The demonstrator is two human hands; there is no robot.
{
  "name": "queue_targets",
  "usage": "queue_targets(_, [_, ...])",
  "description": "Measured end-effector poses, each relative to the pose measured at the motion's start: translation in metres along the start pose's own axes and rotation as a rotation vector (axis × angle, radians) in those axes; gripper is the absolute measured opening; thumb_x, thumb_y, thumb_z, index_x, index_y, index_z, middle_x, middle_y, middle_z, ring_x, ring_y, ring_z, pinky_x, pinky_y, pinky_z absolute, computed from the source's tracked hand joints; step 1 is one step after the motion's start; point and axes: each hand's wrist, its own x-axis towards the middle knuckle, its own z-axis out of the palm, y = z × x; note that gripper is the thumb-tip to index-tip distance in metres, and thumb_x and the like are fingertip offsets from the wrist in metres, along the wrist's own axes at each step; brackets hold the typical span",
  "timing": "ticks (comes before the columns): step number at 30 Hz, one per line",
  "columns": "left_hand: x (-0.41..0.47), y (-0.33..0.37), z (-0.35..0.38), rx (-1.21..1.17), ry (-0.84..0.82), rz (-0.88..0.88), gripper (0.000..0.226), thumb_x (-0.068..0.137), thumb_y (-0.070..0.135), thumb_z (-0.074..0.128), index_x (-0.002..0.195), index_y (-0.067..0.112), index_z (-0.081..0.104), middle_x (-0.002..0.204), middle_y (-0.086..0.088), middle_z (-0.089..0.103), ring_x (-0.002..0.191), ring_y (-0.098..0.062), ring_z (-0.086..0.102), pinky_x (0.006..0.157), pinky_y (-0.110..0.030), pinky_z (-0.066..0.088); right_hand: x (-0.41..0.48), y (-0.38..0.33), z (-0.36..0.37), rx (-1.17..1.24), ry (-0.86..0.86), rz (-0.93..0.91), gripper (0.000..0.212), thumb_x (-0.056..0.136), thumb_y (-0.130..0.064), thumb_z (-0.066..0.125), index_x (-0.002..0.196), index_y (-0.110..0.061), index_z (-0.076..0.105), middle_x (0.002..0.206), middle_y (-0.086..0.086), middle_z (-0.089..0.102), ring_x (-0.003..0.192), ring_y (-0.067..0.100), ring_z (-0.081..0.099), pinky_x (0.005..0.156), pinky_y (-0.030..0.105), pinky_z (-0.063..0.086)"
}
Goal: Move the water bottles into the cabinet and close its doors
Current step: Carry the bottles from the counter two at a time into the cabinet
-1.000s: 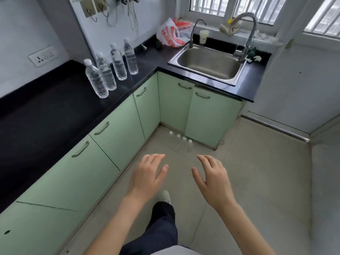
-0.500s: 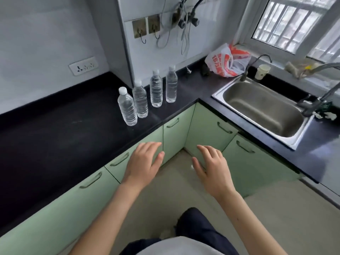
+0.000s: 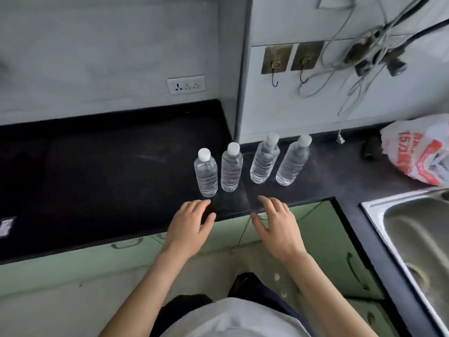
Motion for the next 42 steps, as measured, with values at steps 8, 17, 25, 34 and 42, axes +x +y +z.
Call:
queue_targets(8, [0.059, 0.0, -0.01, -0.088, 0.178, -0.237, 0.084, 0.093, 0.039, 0.061, 0.156, 0.011, 0.013, 0.159, -0.011, 0.028, 0.145, -0.023, 0.028, 0.115, -0.034, 0.029, 0.094, 0.009, 0.006, 0.261, -0.057, -0.096, 0.082, 0.09, -0.039, 0.066, 0.154, -0.016, 0.02, 0.151, 0.003, 0.038, 0.137, 0.019, 0.039, 0.104, 0.034, 0.042])
queue_targets(17, [0.105, -0.055, 0.031, -0.273, -0.049, -0.422, 0.106, 0.073, 0.04, 0.083, 0.155, 0.013, 0.021, 0.159, -0.002, 0.03, 0.145, -0.017, 0.031, 0.116, -0.033, 0.032, 0.142, 0.02, 0.07, 0.477, -0.221, 0.076, 0.095, 0.071, -0.023, 0.086, 0.147, -0.023, 0.03, 0.146, -0.007, 0.043, 0.133, 0.012, 0.043, 0.105, 0.031, 0.041])
queue_targets(25, [0.132, -0.065, 0.044, -0.619, -0.018, -0.472, 0.076, 0.066, 0.022, 0.088, 0.13, 0.038, 0.051, 0.126, 0.019, 0.061, 0.119, -0.003, 0.055, 0.104, -0.03, 0.046, 0.169, 0.009, 0.093, 0.657, -0.224, 0.335, 0.061, 0.067, -0.011, 0.089, 0.113, -0.025, 0.052, 0.1, -0.017, 0.064, 0.086, -0.016, 0.061, 0.074, 0.006, 0.046])
queue_targets(34, [0.125, -0.055, 0.035, -0.691, 0.07, -0.546, 0.059, 0.061, 0.022, 0.09, 0.112, 0.032, 0.063, 0.101, 0.017, 0.073, 0.098, 0.001, 0.067, 0.092, -0.033, 0.056, 0.168, 0.0, 0.074, 0.662, -0.225, 0.334, 0.052, 0.066, -0.01, 0.089, 0.106, -0.019, 0.057, 0.092, -0.018, 0.063, 0.078, -0.019, 0.058, 0.064, 0.001, 0.043])
queue_targets(42, [0.105, -0.027, -0.014, -0.797, 0.255, -0.547, 0.037, 0.067, 0.013, 0.088, 0.098, 0.018, 0.068, 0.088, 0.004, 0.075, 0.083, -0.003, 0.07, 0.072, -0.017, 0.052, 0.155, -0.018, 0.022, 0.846, -0.192, 0.204, 0.045, 0.066, -0.013, 0.088, 0.102, -0.022, 0.064, 0.093, -0.003, 0.074, 0.089, 0.012, 0.071, 0.081, 0.031, 0.057])
